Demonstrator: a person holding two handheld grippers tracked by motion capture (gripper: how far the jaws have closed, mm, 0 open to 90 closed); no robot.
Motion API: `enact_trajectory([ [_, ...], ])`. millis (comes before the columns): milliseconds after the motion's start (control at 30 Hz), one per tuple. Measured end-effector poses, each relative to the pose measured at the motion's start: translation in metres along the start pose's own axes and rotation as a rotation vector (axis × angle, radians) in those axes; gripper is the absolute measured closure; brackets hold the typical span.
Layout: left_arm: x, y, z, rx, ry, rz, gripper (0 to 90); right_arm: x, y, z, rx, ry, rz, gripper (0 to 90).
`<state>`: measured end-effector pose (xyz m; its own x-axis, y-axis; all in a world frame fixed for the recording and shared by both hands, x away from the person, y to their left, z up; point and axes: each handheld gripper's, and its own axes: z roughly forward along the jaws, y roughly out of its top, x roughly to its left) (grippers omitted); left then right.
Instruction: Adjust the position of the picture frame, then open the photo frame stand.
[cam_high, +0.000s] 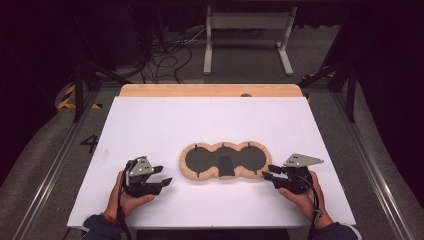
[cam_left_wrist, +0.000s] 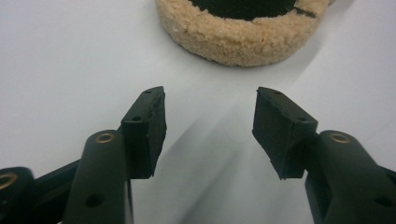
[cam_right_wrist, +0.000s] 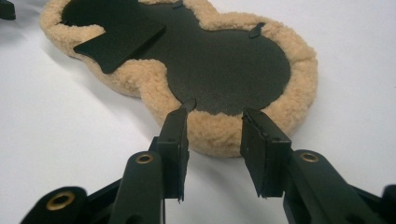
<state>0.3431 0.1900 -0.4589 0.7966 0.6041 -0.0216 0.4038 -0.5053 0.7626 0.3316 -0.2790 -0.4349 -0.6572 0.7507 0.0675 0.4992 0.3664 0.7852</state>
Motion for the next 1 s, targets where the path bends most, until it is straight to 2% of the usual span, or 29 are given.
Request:
enact_trajectory([
  [233, -0.004, 0.000, 0.000, 0.011, -0.004, 0.022, 47.2, 0.001, 0.003, -0.002, -0.004, 0.006, -0.003, 63.1],
  [367, -0.002, 0.001, 0.002, 0.008, -0.005, -0.002, 46.9, 0.006, 0.011, -0.001, -0.029, 0.038, 0.014, 63.6],
  [533, -0.001, 0.002, 0.003, 0.012, -0.012, 0.015, 45.6, 0.015, 0.019, 0.003, -0.033, 0.048, -0.014, 62.5],
  [633, -0.002, 0.004, 0.005, 0.020, -0.006, 0.020, 45.0, 0.018, 0.018, 0.006, -0.026, 0.053, -0.013, 62.4],
  [800, -0.003, 0.006, 0.008, 0.017, -0.023, 0.012, 43.1, 0.022, 0.022, 0.010, -0.017, 0.053, -0.007, 60.8],
  [900, -0.001, 0.004, 0.007, 0.017, -0.021, 0.009, 41.7, 0.024, 0.031, 0.014, -0.020, 0.094, 0.032, 58.3],
  [933, 0.000, 0.004, 0.006, 0.016, -0.020, 0.014, 40.9, 0.026, 0.034, 0.018, -0.002, 0.113, 0.027, 57.0],
  [1000, 0.001, 0.004, 0.004, 0.007, -0.018, 0.009, 39.5, 0.030, 0.038, 0.023, 0.015, 0.122, 0.010, 56.8],
])
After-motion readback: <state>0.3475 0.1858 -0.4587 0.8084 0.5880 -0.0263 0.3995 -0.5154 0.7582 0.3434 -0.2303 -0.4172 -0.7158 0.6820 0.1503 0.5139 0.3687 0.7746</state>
